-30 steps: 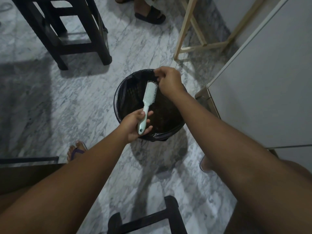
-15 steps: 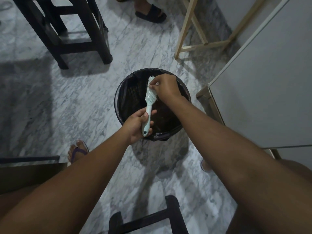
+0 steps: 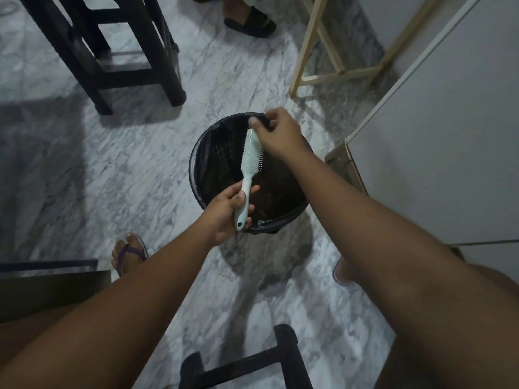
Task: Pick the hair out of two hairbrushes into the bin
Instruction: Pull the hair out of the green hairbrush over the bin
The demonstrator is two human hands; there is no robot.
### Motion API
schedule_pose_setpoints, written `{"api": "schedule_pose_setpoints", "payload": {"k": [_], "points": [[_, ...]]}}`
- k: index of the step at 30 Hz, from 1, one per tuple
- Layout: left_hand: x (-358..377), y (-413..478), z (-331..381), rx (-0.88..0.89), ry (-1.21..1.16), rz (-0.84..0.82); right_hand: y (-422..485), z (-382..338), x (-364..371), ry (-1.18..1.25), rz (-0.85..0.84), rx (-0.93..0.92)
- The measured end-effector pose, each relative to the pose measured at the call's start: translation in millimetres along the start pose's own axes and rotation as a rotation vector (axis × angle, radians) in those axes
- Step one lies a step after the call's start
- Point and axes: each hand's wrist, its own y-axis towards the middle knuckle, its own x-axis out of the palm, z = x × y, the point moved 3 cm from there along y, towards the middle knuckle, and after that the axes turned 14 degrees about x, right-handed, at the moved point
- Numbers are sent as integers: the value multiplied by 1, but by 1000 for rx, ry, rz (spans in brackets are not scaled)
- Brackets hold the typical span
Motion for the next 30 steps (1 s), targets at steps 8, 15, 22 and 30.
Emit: {"api": "schedule_pose_setpoints", "payload": {"k": [8, 15, 22, 30], "points": [[1, -5, 1, 10, 71, -42, -1, -10, 9, -34, 56, 4], [0, -6, -1, -1, 18, -42, 13, -7, 10, 113, 0, 135], [-2, -5, 3, -11, -138, -42, 15, 16, 12, 565, -184, 301], [0, 1, 11, -3, -215, -37, -6, 64, 25, 124, -160, 262]]}}
